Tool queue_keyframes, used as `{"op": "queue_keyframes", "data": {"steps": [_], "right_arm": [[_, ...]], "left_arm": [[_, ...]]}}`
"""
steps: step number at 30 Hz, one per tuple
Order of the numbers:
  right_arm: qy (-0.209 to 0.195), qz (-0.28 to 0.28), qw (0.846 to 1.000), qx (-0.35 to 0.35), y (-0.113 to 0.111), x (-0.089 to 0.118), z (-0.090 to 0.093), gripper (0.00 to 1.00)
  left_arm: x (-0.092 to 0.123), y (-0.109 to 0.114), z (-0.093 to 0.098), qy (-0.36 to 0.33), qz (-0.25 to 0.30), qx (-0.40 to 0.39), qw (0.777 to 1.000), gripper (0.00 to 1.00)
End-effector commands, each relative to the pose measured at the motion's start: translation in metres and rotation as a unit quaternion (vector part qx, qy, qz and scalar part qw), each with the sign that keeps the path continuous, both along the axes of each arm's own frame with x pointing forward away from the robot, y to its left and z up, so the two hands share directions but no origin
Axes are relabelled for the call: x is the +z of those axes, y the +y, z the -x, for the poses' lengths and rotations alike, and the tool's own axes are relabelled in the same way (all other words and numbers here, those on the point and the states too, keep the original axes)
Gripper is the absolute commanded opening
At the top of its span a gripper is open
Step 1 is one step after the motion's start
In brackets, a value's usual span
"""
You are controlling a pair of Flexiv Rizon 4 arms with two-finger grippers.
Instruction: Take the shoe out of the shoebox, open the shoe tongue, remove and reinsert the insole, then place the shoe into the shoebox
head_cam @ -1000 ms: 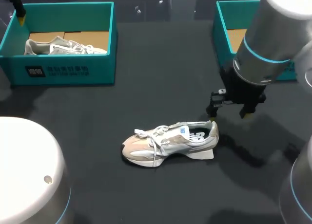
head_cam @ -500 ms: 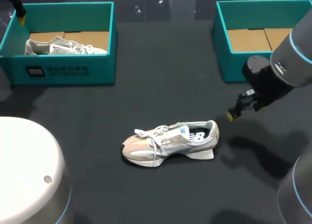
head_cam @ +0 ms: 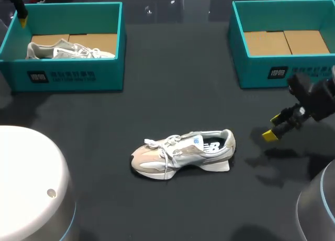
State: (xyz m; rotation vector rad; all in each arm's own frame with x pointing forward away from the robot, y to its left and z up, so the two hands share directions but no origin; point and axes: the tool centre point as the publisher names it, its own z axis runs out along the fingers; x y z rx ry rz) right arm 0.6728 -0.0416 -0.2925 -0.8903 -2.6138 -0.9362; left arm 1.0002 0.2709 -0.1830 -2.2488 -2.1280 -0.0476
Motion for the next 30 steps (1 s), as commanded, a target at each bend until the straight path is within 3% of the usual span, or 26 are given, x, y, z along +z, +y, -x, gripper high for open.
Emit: {"op": "queue_keyframes", "data": {"steps": [1, 6, 14, 18, 30], "right_arm": [[-0.185, -0.408, 0.874, 0.188, -0.020, -0.011, 0.008, 1.00], [-0.225, -0.407, 0.861, 0.204, -0.029, -0.021, 0.008, 1.00], [-0.252, -0.380, 0.865, 0.208, -0.028, -0.031, 0.007, 1.00], [-0.263, -0.354, 0.875, 0.201, -0.028, -0.030, 0.008, 1.00], [-0.239, -0.270, 0.914, 0.188, -0.020, -0.028, 0.003, 1.00]], "left_arm": [[0.000, 0.000, 0.000, -0.001, 0.000, 0.000, 1.000, 1.00], [0.000, 0.000, 0.000, -0.001, 0.000, 0.000, 1.000, 1.00], [0.000, 0.000, 0.000, -0.001, 0.000, 0.000, 1.000, 1.00], [0.000, 0.000, 0.000, -0.001, 0.000, 0.000, 1.000, 1.00], [0.000, 0.000, 0.000, -0.001, 0.000, 0.000, 1.000, 1.00]]}}
